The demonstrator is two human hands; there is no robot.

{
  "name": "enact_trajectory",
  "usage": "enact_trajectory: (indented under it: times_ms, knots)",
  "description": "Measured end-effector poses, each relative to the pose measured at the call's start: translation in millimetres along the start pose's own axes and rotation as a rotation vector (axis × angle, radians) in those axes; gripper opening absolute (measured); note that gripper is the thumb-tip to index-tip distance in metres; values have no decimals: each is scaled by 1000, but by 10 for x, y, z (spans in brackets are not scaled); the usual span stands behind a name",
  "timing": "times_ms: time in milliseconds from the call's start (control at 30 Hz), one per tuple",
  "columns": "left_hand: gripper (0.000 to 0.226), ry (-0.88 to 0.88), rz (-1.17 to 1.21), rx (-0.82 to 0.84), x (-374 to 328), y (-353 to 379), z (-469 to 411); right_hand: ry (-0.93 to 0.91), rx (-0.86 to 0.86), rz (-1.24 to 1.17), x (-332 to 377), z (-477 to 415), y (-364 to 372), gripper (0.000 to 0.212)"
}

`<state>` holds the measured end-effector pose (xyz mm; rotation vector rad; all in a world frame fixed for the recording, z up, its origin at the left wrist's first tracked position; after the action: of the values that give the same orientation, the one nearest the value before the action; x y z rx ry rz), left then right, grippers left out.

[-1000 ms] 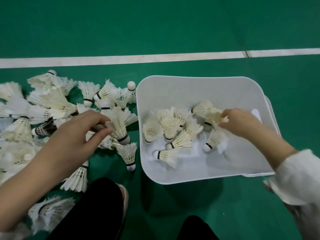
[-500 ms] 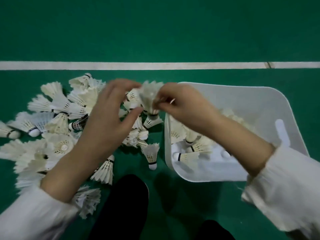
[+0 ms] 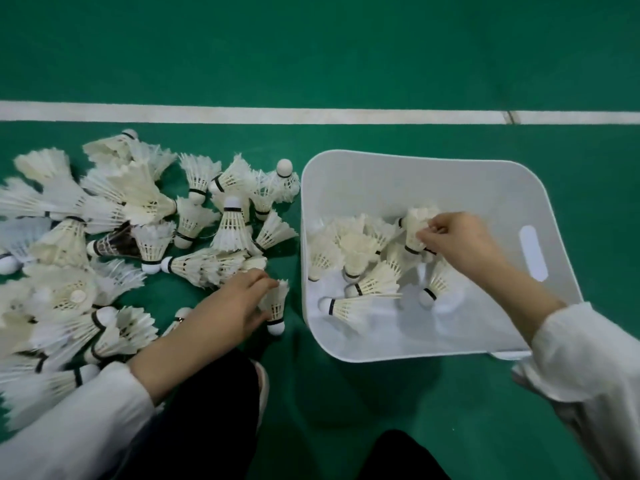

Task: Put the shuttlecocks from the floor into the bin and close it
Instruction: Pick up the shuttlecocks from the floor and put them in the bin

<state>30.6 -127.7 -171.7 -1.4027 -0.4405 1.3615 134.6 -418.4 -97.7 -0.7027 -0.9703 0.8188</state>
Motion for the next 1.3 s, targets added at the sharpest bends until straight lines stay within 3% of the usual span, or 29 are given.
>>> enact_trajectory:
  times_ms: [300, 500, 633, 800, 967, 1067, 1200, 1300]
  knots:
    - [14, -63, 55, -11, 105, -53, 57, -60, -151, -139, 32, -42, -59, 20]
    - [27, -109, 99, -18, 159, -113, 117, -29, -4, 29, 15, -23, 148, 24]
    - [50, -92, 105, -20, 140, -129, 130, -26, -98, -110, 116, -99, -128, 24]
    - [49, -95, 130, -53, 133, -146, 117, 21, 23, -66, 25, -96, 168, 16]
    - [27, -46, 171, -91, 70, -216, 126, 88, 110, 19, -187, -127, 389, 26]
    - [10, -43, 211, -114, 27, -267, 141, 54, 138, 63, -116, -118, 396, 20]
    - [8, -2, 256, -129, -25, -320, 190, -145, 42, 317, 282, 99, 147, 31]
    - [6, 20, 251, -139, -47, -428, 276, -371, -71, 128, 941, 537, -170, 13]
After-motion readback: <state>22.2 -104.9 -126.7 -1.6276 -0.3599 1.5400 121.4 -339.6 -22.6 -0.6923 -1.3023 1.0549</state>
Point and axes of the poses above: each hand's wrist, its own z-axis away from the middle knuckle, its own y-axis out of the palm, x = y × z, the point moved 7 cm from there along -z, towards the middle knuckle, and after that the axes turned 4 degrees about -z, right-handed, at the moved point
